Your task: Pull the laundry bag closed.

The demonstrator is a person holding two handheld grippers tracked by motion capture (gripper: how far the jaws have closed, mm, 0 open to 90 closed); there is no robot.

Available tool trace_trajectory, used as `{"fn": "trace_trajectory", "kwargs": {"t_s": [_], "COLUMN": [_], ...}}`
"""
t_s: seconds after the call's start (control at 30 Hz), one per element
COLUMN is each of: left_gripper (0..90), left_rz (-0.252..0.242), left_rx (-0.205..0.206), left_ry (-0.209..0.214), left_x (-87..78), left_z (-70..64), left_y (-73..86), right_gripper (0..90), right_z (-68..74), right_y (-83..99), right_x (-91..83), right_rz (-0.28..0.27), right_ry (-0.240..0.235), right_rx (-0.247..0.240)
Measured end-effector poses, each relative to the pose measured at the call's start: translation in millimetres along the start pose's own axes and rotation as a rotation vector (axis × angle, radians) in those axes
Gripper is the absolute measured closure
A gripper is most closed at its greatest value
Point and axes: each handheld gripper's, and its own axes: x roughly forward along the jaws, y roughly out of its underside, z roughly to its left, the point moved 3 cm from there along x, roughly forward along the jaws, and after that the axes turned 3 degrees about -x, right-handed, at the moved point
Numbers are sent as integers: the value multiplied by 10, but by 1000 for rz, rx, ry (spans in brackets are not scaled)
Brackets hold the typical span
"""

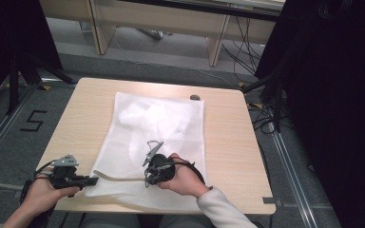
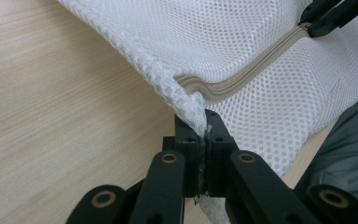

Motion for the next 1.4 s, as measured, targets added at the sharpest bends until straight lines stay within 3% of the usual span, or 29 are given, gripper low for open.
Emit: {"fn": "trace_trajectory", "kwargs": {"t_s": [0.03, 0.07, 0.13, 0.2, 0.57, 0.6, 0.67, 0.9, 1.13, 1.2, 1.23, 1.4], "left_gripper": [859, 859, 860, 860, 859, 859, 859, 859, 859, 859, 859, 859], "left_rz": [-1, 1, 5, 3, 18, 21, 3, 24, 28, 1, 26, 28], "left_rx": [-1, -1, 3, 1, 4, 4, 2, 5, -1, -1, -3, -2], "left_ry": [0, -1, -1, -1, -3, -1, -3, -1, -1, -7, -2, 0], "left_x": [1, 0, -1, 0, -7, -9, 2, -7, -5, 10, -4, -3], "left_z": [0, 0, 4, 4, 5, 7, 4, 9, 4, -3, 5, 7], "left_y": [0, 0, 2, 2, 1, 2, 3, 4, 6, 6, 7, 7], "right_gripper": [824, 824, 825, 824, 824, 824, 824, 824, 825, 824, 824, 824], "right_z": [2, -24, -24, -13, -46, -32, -34, -46, -60, -69, -63, -86], "right_y": [9, 24, 38, 64, 105, 114, 118, 170, 211, 221, 222, 247], "right_x": [-12, -18, -29, -47, -71, -82, -80, -112, -129, -136, -140, -146], "right_rz": [5, 3, 15, 5, 11, 6, 4, 8, 10, 18, 7, 13], "right_ry": [1, 15, 25, 8, 21, 7, 6, 10, 17, 29, 14, 22], "right_rx": [14, -11, -2, 22, 4, 26, 24, 38, 40, 32, 40, 22]}}
